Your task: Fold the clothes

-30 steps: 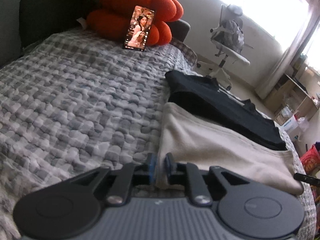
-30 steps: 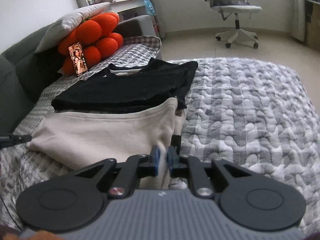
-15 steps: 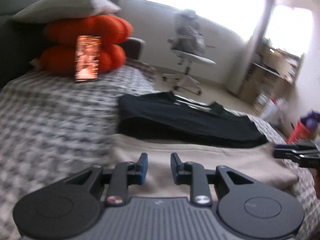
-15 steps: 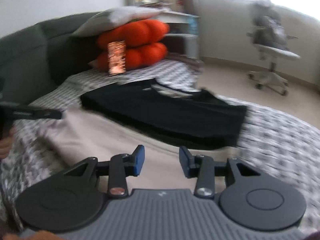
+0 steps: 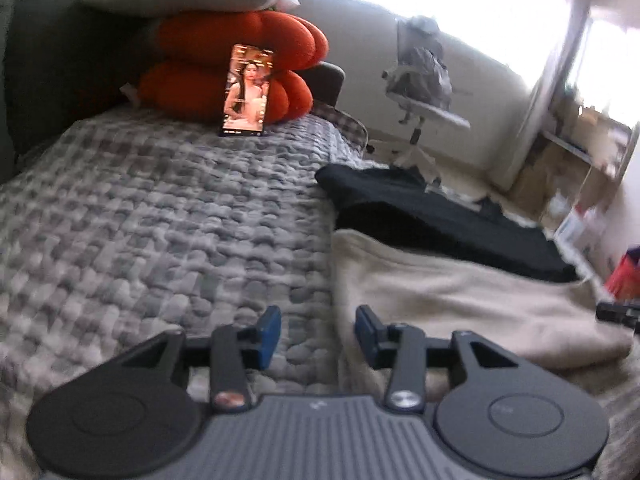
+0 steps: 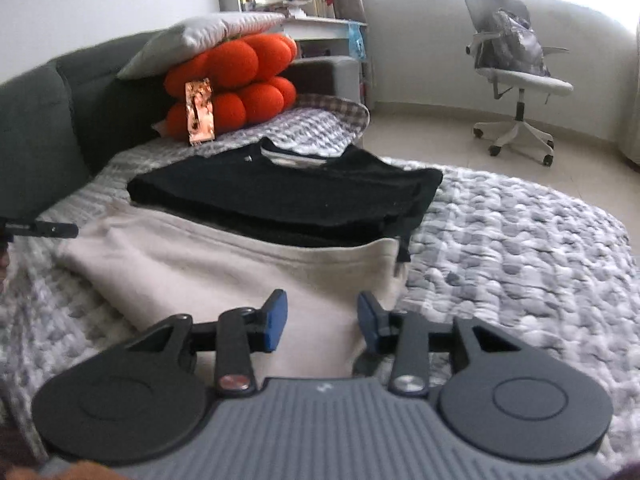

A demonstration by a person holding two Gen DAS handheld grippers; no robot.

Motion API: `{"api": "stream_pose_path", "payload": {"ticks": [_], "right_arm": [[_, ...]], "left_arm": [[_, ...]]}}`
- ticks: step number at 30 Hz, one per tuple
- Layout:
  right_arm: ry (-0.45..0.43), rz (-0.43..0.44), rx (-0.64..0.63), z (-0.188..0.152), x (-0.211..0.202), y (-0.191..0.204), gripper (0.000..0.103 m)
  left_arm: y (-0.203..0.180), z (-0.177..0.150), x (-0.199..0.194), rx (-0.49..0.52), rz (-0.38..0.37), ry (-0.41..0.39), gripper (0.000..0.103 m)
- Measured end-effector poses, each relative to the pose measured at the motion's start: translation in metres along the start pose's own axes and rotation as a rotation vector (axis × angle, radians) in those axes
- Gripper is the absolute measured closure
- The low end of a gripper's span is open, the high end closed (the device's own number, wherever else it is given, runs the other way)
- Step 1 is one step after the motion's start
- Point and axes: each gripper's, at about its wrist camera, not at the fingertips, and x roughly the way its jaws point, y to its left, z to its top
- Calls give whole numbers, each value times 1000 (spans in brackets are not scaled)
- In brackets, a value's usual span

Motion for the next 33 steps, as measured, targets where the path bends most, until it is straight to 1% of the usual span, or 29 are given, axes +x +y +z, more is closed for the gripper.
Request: {"api": "stream_pose_path", "payload": {"ticks": [2, 5, 7, 10, 12, 16, 18, 19, 21, 23, 26, 29, 33], "right_arm": [[2, -14, -15, 0, -8, 4, 59], [17, -28, -18, -1, -16, 6, 59], [23, -29, -6, -2, -23, 6, 59], [53, -18, 17, -1, -28, 5, 59], [97, 2, 70, 0, -29, 3, 59], [216, 46, 199, 2, -28, 0, 59], [243, 106, 279, 2, -29, -6, 59], [254, 128, 328, 2, -29, -11, 57], [284, 168, 444, 0, -27, -23, 57], [307, 196, 563, -6, -22, -37, 57], [334, 229, 709, -16, -16, -51, 57], [353, 241, 780, -23, -17, -57, 59], [348, 247, 822, -25, -22, -59, 58]], "left_arm": [[0, 3, -6, -20, -13, 20, 61], [0, 7, -10, -54, -54, 79, 61], [-3, 9, -14, -58, -84, 105, 61], [-10, 11, -20, -35, -136, 135, 59], [-10, 12, -19, -58, -172, 182, 57], [1, 11, -13, -184, -207, 273, 58], [9, 10, -11, -245, -226, 318, 58], [13, 10, -9, -278, -234, 342, 58], [23, 6, -5, -360, -256, 376, 58], [32, 2, -2, -439, -286, 390, 58], [40, -4, -1, -525, -321, 398, 58], [49, -12, 2, -610, -342, 407, 58], [58, -16, 3, -699, -366, 404, 58]]}}
